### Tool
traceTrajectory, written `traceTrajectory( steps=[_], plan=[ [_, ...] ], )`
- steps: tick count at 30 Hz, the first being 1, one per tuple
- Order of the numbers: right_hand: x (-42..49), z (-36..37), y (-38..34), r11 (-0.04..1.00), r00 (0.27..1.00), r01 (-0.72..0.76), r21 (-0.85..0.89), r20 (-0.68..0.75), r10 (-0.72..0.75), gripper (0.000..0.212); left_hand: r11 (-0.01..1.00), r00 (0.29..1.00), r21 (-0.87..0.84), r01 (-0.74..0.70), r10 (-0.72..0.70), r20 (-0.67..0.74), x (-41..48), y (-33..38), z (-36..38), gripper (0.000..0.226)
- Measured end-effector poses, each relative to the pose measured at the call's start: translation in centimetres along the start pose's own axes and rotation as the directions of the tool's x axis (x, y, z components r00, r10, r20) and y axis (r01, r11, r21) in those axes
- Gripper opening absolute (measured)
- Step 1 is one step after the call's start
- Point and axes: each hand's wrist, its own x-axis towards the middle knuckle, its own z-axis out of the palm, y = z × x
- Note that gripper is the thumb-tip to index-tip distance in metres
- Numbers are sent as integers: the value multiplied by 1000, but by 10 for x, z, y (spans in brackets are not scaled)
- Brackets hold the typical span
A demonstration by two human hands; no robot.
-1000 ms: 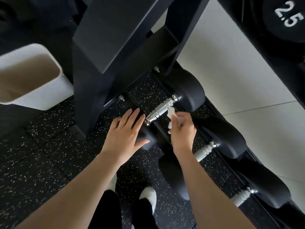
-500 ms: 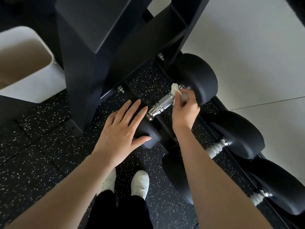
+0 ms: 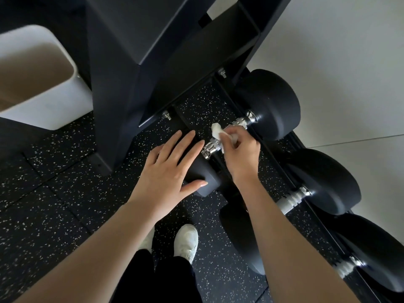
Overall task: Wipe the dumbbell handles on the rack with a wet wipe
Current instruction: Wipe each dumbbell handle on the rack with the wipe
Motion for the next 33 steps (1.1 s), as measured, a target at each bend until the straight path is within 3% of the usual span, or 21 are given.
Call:
traceTrajectory(
  steps=[5,8,13,17,20,22,27,33],
  plan=[
    [-21,7,6,995,983,97,-5,159,-95,10,1000,1000,-13,3,-3,-7,0,0,1,75],
    [-22,3,11,996,989,92,-6,117,-91,9,1000,1000,-20,8,-8,-7,0,1,2,74],
    [2,-12,11,951,974,-178,252,-93,207,11,999,1000,-34,9,-9,-14,0,1,4,74],
    [13,-8,5,877,899,-249,410,-238,367,7,999,1000,-35,5,-5,-17,-1,1,5,73],
    [13,1,1,808,845,-285,516,-263,466,5,999,1000,-39,-2,1,-13,0,1,5,73],
    [10,3,2,788,858,-303,537,-206,471,5,999,1000,-45,6,-6,-16,-1,1,5,73],
    [-21,0,10,856,938,-333,394,43,345,8,999,1000,-42,12,-13,-15,-1,2,4,74],
    [-41,11,11,847,897,-443,294,157,414,6,999,1000,-49,13,-14,-17,-1,3,2,75]
  ],
)
